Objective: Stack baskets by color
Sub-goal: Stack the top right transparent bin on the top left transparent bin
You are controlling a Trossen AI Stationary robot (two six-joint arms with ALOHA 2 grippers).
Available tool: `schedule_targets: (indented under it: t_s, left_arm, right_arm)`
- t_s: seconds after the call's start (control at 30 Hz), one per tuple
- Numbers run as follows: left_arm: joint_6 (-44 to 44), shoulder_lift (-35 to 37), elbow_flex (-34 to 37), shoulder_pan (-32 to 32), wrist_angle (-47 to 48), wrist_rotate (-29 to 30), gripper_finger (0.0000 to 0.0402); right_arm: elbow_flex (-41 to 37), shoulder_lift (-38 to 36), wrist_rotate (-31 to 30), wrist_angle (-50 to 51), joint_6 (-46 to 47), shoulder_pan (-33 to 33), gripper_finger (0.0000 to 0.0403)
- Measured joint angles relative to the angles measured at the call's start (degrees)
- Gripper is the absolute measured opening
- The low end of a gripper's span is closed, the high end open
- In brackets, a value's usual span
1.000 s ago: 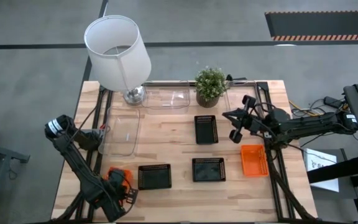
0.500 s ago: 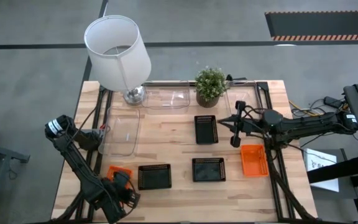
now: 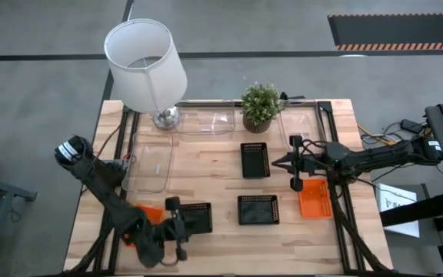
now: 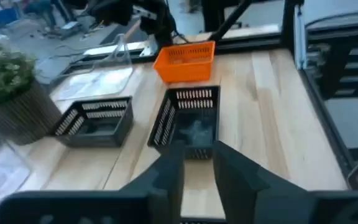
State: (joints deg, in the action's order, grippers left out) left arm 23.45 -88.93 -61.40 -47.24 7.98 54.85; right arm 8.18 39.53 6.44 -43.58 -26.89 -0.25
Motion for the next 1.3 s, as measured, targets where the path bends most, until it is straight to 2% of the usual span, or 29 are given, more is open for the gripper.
schedule_targets:
  t_s: [0.1, 0.23, 0.4, 0.73, 0.93, 1.1, 1.3]
  left_arm:
    - [-3.89, 2.61, 5.74, 2.67, -6.95, -5.53, 0.0034]
    - [-14.24, 6.31, 13.22, 6.69, -22.60, -12.49, 0.0005]
    - [-19.77, 10.45, 20.90, 11.69, -34.45, -24.06, 0.0003]
    - [-20.67, 17.48, 27.99, 15.43, -36.47, -26.36, 0.0000]
    - [-25.34, 20.55, 29.67, 16.28, -36.44, -26.42, 0.0000]
    - [-30.46, 24.13, 29.98, 16.93, -33.10, -26.80, 0.0000]
    - [-35.68, 31.83, 31.06, 17.31, -27.96, -26.84, 0.0000]
  right_arm:
    - [-0.32, -0.15, 0.00, -0.36, -0.01, 0.00, 0.0009]
    - [-0.41, -0.09, 0.00, -0.38, -0.16, 0.00, 0.0009]
    - [-0.59, -0.11, -0.46, -0.30, -0.13, 0.00, 0.0009]
    - [-0.63, -0.11, -0.76, -0.17, -0.11, -0.02, 0.0009]
    - [-0.59, -0.11, -4.56, -0.05, 1.57, -0.04, 0.0009]
    - [0.34, -0.11, -4.55, -0.01, 3.37, 0.00, 0.0009]
    - [2.47, -0.11, -4.58, -0.01, 6.44, 0.00, 0.0009]
